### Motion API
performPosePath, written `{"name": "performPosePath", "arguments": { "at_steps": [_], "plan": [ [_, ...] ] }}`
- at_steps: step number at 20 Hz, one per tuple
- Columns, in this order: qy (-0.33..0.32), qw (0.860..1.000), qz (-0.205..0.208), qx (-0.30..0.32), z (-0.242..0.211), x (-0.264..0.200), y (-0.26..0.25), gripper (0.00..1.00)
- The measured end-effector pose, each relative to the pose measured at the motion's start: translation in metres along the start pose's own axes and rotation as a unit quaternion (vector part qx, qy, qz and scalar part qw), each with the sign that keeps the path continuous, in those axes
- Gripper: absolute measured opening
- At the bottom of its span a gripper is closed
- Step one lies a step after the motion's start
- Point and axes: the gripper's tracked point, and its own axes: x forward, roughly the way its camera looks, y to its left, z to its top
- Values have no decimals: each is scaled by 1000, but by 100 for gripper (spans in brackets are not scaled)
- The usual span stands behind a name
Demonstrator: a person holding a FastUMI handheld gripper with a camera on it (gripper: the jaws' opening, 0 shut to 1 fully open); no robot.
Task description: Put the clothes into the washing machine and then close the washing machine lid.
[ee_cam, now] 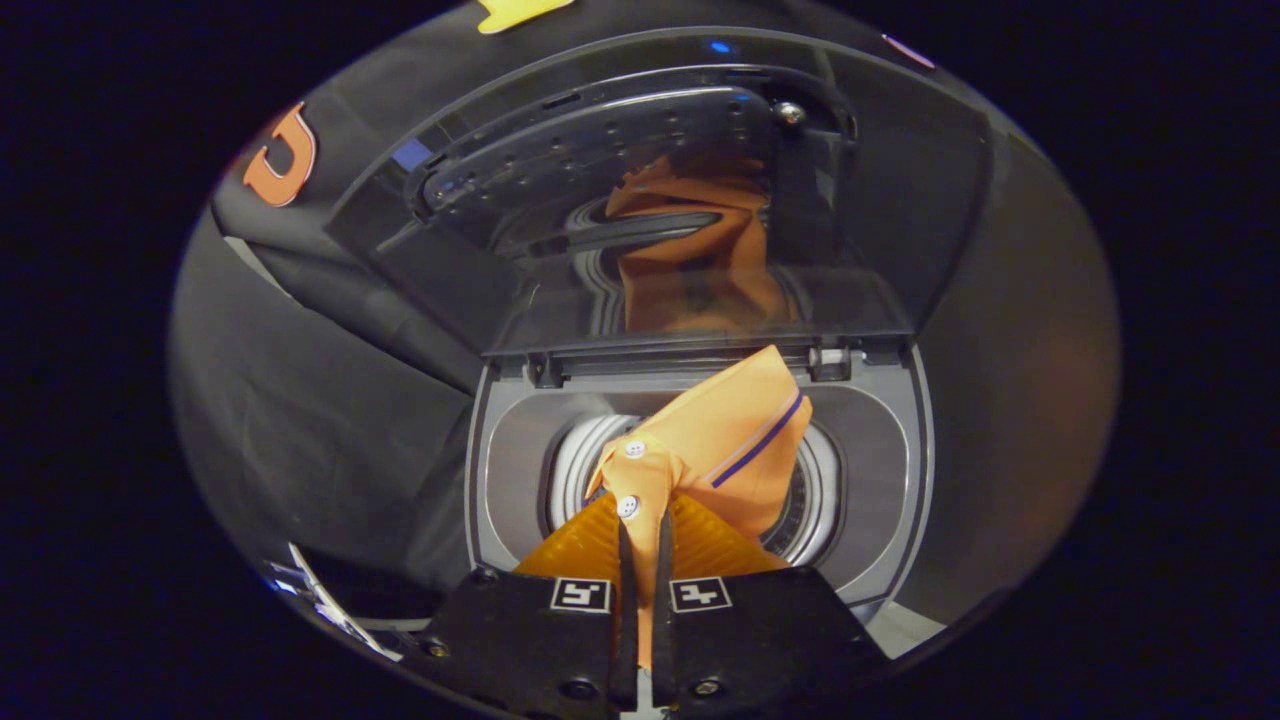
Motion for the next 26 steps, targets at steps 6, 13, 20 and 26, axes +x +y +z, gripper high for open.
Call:
{"name": "performPosePath", "arguments": {
  "at_steps": [6, 13, 20, 26],
  "plan": [
    [-4, 1000, -6, -3, -2, -3, -4, 13],
    [-12, 1000, -15, -14, -1, -7, -8, 91],
    [-18, 999, -41, -17, -8, -11, -21, 94],
    [-34, 998, -50, -27, -3, -22, -23, 94]
  ]
}}
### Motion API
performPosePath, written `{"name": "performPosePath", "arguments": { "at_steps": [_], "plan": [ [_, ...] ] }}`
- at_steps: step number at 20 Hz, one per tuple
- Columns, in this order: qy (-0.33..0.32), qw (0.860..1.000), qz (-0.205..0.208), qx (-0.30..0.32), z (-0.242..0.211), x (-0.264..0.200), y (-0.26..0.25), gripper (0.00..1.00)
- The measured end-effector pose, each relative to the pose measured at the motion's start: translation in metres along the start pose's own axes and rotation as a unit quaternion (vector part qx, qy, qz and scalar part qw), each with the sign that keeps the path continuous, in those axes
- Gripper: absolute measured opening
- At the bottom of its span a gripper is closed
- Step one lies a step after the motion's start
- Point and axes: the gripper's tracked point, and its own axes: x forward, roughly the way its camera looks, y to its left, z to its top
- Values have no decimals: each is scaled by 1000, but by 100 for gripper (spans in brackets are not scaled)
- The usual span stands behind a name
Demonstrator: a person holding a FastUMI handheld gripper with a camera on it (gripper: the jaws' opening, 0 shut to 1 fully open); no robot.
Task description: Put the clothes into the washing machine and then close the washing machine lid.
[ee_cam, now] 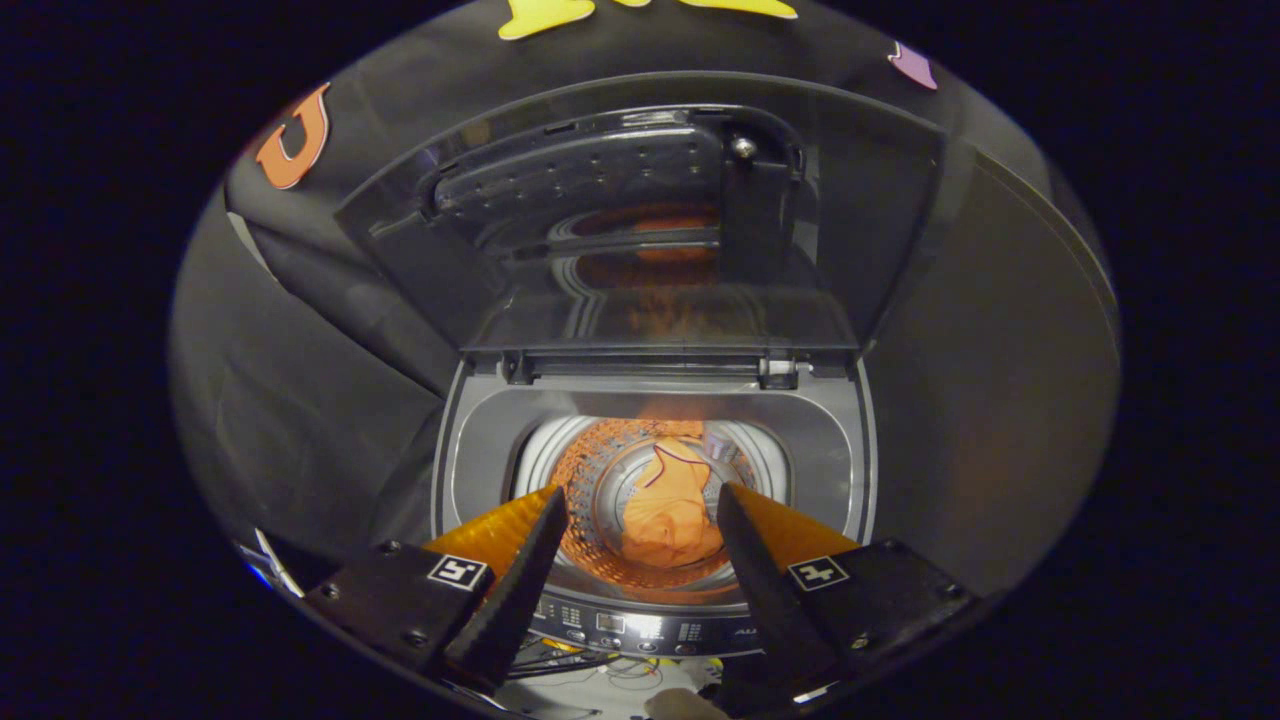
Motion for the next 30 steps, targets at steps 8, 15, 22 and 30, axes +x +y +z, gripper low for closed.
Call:
{"name": "performPosePath", "arguments": {
  "at_steps": [8, 15, 22, 30],
  "plan": [
    [-48, 999, 11, -24, 23, -35, 6, 94],
    [-140, 987, 9, -73, 84, -86, 21, 94],
    [-219, 971, 18, -92, 145, -136, 46, 94],
    [-266, 962, 4, -68, 206, -156, 61, 94]
  ]
}}
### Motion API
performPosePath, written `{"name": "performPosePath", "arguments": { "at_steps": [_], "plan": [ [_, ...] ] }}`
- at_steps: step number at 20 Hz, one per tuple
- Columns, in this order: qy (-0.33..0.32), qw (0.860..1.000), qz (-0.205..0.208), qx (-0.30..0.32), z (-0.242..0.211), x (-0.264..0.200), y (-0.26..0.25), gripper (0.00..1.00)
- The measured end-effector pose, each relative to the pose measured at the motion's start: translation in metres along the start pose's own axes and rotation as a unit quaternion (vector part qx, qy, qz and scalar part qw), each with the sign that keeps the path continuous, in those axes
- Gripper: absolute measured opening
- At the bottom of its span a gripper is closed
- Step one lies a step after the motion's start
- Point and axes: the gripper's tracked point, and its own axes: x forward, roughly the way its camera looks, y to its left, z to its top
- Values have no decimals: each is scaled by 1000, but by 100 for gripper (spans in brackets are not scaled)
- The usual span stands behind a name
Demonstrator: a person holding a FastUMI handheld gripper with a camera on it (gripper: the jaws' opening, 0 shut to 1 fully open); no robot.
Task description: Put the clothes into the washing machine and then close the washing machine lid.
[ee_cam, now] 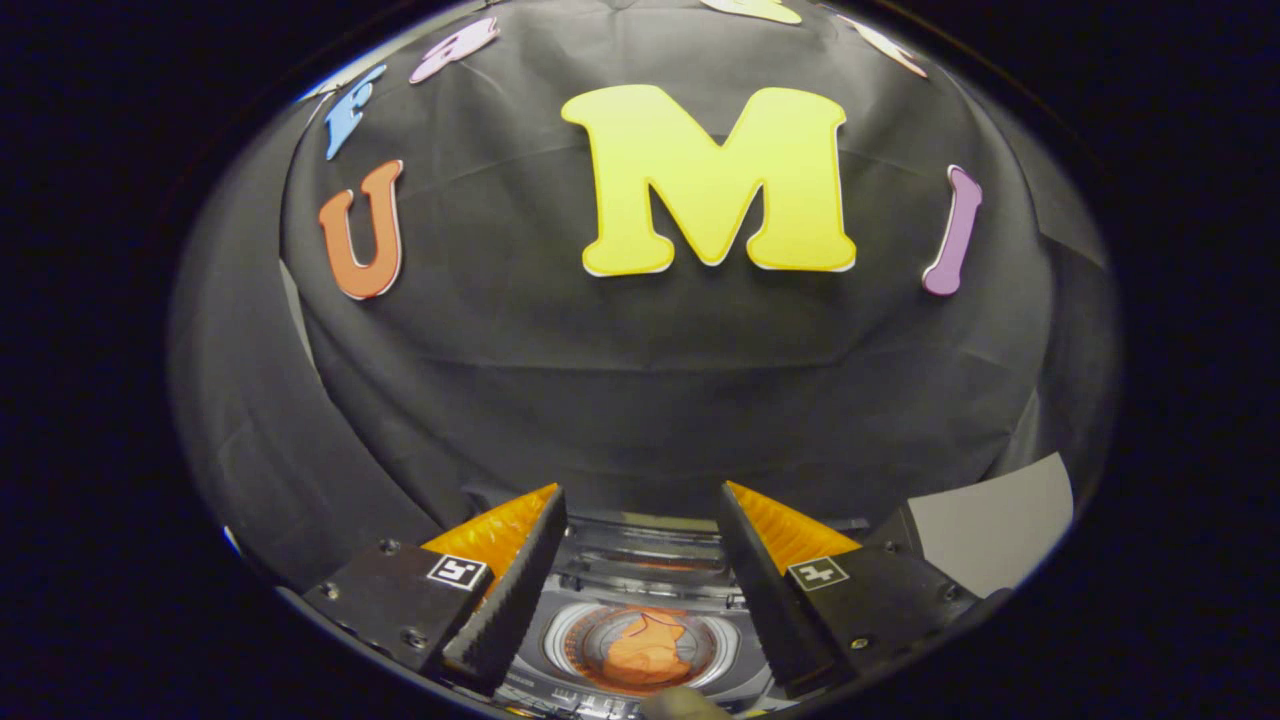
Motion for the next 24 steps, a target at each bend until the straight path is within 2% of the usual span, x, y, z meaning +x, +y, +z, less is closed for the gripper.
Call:
{"name": "performPosePath", "arguments": {
  "at_steps": [5, 11, 14, 20, 24],
  "plan": [
    [-9, 1000, -19, -12, 17, 29, -4, 94],
    [-1, 999, -44, -10, 17, 68, -11, 94],
    [24, 998, -62, 1, 0, 87, -19, 95],
    [72, 995, -66, 1, -40, 109, -21, 95],
    [53, 996, -69, 30, -42, 111, -23, 97]
  ]
}}
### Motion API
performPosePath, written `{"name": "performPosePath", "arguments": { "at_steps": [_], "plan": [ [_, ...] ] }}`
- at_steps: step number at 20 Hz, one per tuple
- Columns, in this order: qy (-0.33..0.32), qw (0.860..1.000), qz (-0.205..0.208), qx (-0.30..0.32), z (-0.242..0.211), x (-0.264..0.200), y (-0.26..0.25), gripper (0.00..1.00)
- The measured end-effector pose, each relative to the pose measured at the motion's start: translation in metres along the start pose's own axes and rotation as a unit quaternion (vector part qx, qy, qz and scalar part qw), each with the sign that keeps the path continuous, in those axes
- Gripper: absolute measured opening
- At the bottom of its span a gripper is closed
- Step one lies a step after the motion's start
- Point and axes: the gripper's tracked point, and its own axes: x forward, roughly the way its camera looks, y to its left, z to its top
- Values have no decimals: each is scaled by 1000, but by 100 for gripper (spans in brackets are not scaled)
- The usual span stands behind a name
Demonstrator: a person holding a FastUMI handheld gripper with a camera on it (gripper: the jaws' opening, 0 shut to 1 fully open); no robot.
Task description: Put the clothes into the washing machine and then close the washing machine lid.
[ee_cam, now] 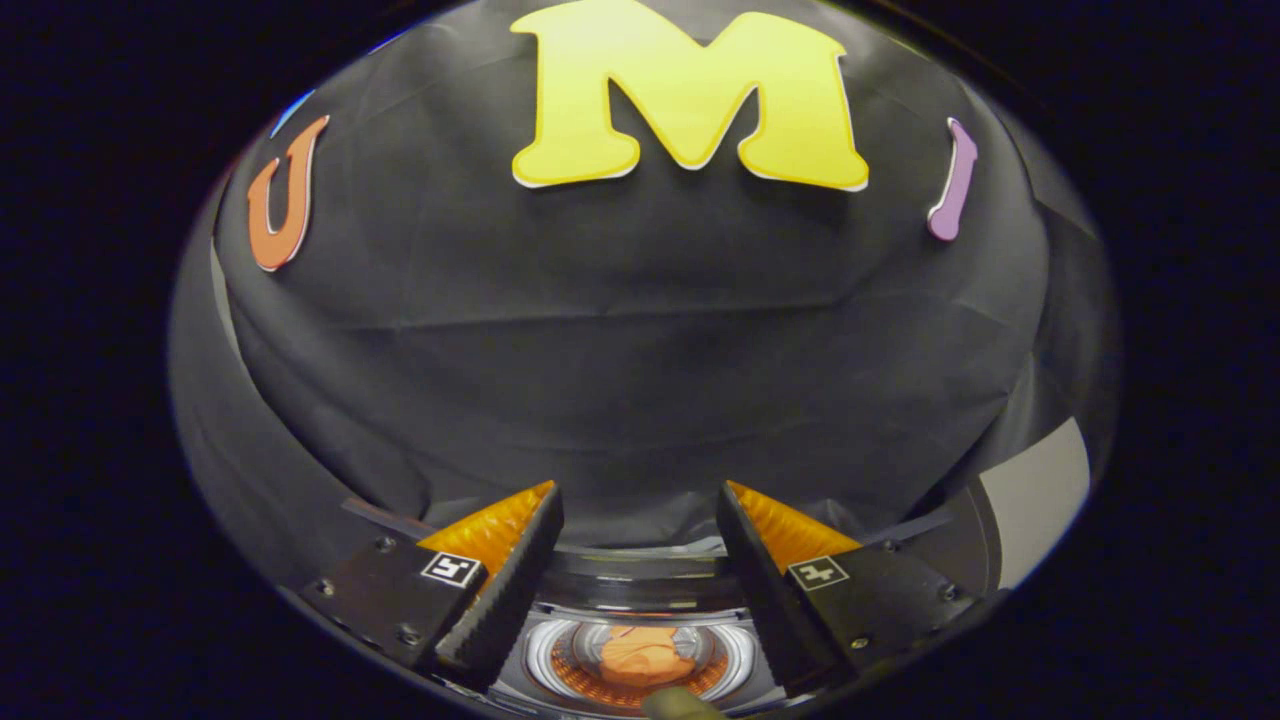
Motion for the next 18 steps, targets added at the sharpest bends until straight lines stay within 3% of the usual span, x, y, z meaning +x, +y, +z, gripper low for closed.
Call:
{"name": "performPosePath", "arguments": {
  "at_steps": [18],
  "plan": [
    [-71, 997, 20, -27, -3, -3, 1, 97]
  ]
}}
